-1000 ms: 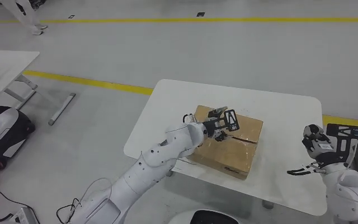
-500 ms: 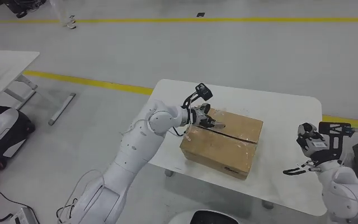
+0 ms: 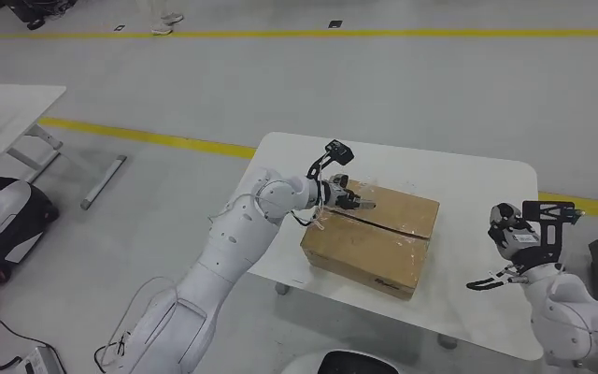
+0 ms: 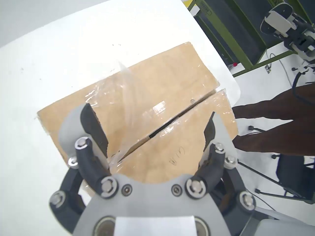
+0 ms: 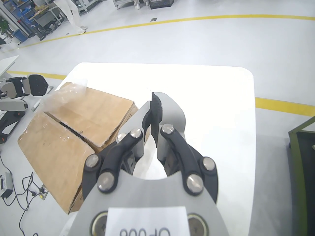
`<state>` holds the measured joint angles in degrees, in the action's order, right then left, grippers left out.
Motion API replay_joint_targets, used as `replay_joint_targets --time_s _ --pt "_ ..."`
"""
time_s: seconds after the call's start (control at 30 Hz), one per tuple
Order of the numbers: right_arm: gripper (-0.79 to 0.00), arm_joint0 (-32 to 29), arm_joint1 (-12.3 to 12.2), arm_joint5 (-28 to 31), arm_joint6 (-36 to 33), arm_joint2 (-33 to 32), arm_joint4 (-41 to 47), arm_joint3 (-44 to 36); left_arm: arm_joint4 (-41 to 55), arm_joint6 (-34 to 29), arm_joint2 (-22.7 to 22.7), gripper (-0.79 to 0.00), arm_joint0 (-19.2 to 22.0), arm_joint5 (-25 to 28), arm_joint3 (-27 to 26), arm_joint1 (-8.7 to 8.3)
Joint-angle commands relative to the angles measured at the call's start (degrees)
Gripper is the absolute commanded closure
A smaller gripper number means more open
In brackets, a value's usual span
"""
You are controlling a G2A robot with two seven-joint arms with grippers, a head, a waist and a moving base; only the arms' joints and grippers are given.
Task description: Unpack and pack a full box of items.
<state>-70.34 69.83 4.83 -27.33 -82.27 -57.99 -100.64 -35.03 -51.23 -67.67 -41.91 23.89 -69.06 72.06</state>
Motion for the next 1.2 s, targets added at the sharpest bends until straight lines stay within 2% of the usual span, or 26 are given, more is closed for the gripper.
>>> replay_joint_targets --time_s 0.0,0.2,0.4,0.7,0.93,1.17 --pt "0.000 -0.1 0.0 0.0 -0.1 0.0 -0.1 -0.1 0.7 0.2 1.2 -0.785 1.6 -0.8 3.1 0.35" --pt "0.000 -0.4 -0.1 -0.1 0.0 -0.1 0.1 -0.3 3.6 -0.5 4.5 -0.785 4.9 -0.2 9.1 1.34" --pt "0.000 -0.3 -0.1 0.0 -0.1 -0.2 0.3 -0.5 8.4 -3.6 6.5 -0.785 6.3 1.6 10.9 1.95" --pt "0.000 -0.3 -0.2 -0.5 0.1 -1.1 0.6 -1.0 15.6 -8.3 8.7 -0.785 5.4 3.6 8.0 2.28" --pt "0.000 -0.9 -0.5 -1.8 0.7 -4.1 1.4 -1.2 16.7 -7.1 11.7 -0.785 4.5 4.4 4.9 2.84" --pt "0.000 -2.9 -0.9 -2.6 1.3 -8.5 2.8 -2.1 17.0 -4.7 14.6 -0.785 4.8 5.8 3.9 3.57"
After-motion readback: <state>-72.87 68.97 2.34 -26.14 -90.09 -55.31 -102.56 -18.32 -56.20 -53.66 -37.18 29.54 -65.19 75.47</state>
